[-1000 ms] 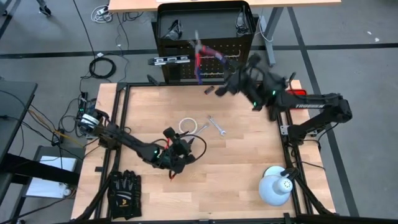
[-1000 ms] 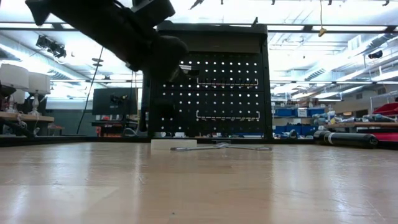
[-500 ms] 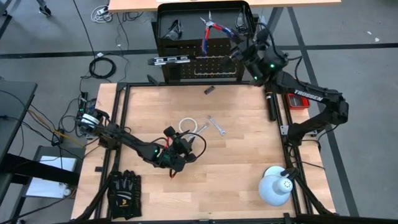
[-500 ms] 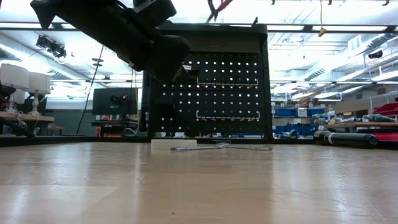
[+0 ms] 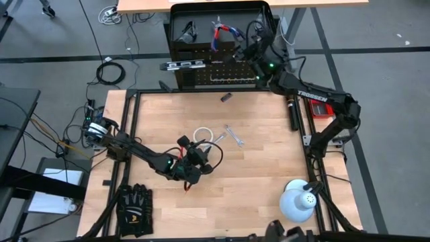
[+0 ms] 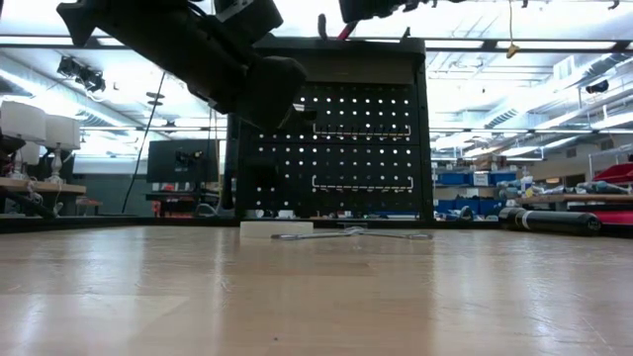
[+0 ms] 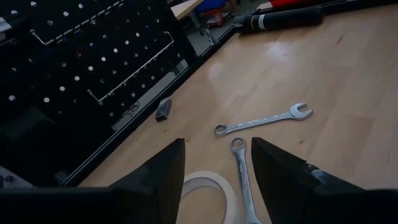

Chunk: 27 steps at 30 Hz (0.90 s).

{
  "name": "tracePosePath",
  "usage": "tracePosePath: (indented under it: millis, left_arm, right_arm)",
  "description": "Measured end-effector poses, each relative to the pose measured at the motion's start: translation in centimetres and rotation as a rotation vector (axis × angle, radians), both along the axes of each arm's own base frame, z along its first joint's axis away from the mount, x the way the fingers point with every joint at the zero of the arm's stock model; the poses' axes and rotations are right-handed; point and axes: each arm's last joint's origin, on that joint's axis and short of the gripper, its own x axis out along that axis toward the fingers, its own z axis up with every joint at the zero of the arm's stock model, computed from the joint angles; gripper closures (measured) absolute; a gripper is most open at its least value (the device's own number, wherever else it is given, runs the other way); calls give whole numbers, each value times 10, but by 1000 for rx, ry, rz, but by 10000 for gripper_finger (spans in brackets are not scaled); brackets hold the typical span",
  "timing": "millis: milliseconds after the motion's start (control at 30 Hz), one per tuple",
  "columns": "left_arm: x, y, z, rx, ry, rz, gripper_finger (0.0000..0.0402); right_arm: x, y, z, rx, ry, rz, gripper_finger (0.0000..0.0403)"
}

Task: Hang tools onto peg board
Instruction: Put the blue pliers on top of the peg board, then hang the white tape on the peg board

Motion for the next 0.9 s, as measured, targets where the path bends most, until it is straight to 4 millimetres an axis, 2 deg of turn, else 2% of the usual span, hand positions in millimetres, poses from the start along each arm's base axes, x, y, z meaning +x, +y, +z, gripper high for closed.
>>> tracePosePath:
  millis: [233, 533, 900]
  left_arm:
    - [0, 0, 0, 0, 2, -1, 214]
    - [0, 0, 0, -9, 8, -15, 214]
    - [0, 0, 0, -10, 6, -15, 214]
  right_arm:
    - [15, -11, -3, 20, -14, -17, 330]
    - [11, -18, -4, 29, -15, -56, 322]
    - [12, -19, -8, 54, 36, -60, 280]
